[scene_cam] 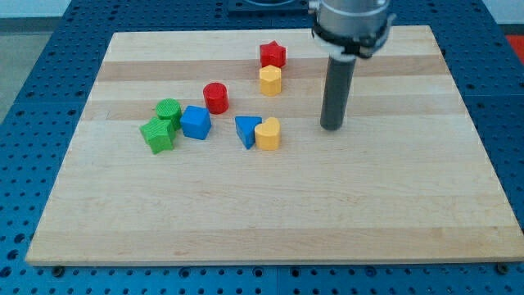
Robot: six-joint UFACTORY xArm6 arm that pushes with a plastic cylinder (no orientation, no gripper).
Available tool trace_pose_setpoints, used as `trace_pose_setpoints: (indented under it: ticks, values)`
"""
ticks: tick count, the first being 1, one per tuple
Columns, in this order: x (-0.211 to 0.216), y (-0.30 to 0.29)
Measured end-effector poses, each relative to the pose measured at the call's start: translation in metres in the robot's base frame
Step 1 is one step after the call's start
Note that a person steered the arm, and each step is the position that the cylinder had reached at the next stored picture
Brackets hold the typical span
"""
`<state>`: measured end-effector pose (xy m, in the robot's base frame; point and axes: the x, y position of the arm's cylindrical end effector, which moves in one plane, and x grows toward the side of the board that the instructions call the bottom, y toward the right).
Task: Push the yellow heart into the green star
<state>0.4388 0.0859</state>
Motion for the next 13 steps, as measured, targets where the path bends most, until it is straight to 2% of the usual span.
trace_pose_setpoints:
  ticks: [2,5,11,13]
  values:
    - [0.008,0.0]
    - [0.007,-0.089]
    - [0.007,-0.209]
    - [0.007,-0.221]
